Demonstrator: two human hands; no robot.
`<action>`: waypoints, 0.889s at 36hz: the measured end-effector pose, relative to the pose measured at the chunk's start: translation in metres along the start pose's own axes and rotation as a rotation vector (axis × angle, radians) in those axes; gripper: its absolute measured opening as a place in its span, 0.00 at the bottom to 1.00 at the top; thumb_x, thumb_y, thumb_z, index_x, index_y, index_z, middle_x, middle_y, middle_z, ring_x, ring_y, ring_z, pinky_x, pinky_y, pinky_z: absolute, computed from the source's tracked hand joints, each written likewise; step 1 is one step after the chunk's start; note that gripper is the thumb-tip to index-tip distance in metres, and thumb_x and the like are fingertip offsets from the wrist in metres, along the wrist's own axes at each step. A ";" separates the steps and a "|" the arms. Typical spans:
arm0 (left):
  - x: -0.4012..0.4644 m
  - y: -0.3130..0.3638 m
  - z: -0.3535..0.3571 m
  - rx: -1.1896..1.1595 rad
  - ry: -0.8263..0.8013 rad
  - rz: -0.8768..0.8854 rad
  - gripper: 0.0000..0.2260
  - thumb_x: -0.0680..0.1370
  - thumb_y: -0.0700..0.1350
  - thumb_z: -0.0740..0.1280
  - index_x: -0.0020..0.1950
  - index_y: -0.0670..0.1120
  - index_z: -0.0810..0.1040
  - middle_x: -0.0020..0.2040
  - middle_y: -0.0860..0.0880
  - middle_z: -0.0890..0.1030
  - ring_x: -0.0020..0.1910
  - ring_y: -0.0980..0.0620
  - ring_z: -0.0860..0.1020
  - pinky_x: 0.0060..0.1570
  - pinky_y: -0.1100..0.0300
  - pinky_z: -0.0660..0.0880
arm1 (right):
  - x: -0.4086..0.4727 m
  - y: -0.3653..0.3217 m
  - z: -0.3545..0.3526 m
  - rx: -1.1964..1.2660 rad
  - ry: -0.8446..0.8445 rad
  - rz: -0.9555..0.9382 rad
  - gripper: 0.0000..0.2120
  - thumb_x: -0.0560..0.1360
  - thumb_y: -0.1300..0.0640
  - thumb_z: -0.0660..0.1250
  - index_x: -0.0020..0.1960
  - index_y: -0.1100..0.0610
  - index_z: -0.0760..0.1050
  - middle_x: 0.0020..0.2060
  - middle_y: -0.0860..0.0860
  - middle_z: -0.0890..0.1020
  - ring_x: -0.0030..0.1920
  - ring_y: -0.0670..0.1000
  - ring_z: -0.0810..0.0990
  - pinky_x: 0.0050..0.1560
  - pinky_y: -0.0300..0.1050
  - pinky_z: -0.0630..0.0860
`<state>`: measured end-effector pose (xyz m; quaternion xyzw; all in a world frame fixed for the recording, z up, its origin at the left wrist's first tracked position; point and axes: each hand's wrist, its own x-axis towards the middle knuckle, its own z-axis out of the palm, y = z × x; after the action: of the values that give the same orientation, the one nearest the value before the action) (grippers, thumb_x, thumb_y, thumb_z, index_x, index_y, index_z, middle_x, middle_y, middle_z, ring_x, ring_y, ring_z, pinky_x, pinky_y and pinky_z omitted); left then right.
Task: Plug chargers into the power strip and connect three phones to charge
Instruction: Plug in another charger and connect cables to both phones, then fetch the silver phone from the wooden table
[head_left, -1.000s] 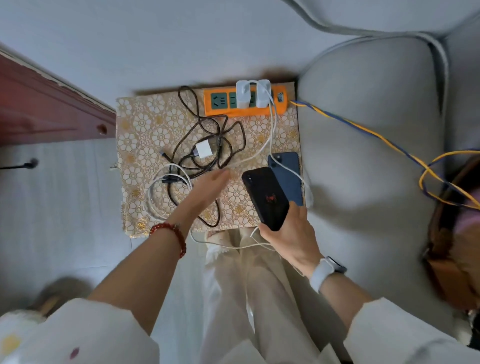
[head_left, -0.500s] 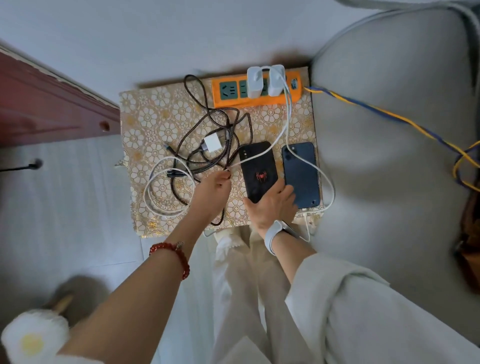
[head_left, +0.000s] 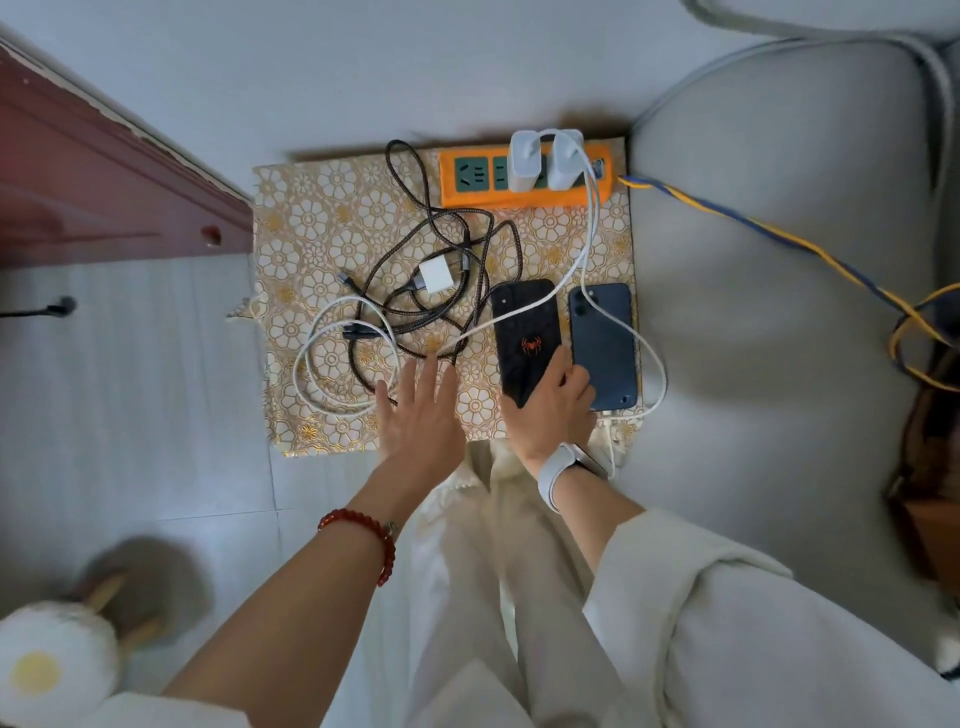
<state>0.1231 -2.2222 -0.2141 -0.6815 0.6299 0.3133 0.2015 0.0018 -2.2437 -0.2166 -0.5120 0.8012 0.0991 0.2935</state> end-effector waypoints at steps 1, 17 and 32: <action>-0.002 0.001 -0.002 -0.018 0.003 -0.003 0.27 0.79 0.46 0.55 0.76 0.49 0.48 0.77 0.48 0.46 0.76 0.45 0.43 0.73 0.40 0.44 | -0.003 0.002 -0.004 -0.009 -0.012 -0.038 0.36 0.71 0.48 0.66 0.72 0.58 0.54 0.66 0.59 0.65 0.64 0.60 0.66 0.58 0.56 0.70; -0.163 -0.066 -0.100 -0.728 0.573 -0.423 0.18 0.77 0.41 0.60 0.68 0.43 0.69 0.68 0.43 0.71 0.66 0.43 0.69 0.66 0.48 0.64 | -0.118 -0.089 -0.123 -0.047 -0.289 -0.846 0.13 0.77 0.57 0.56 0.53 0.63 0.75 0.46 0.60 0.82 0.43 0.60 0.80 0.44 0.55 0.77; -0.572 -0.170 0.074 -0.895 1.019 -1.113 0.18 0.76 0.45 0.59 0.65 0.43 0.73 0.62 0.41 0.76 0.61 0.40 0.73 0.60 0.49 0.70 | -0.502 -0.105 -0.012 -0.260 -0.555 -1.564 0.15 0.78 0.58 0.57 0.62 0.58 0.73 0.59 0.58 0.78 0.61 0.58 0.75 0.61 0.51 0.70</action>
<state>0.2722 -1.7328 0.1014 -0.9619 0.0373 0.0445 -0.2671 0.2417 -1.9145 0.0953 -0.9067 0.0962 0.0807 0.4027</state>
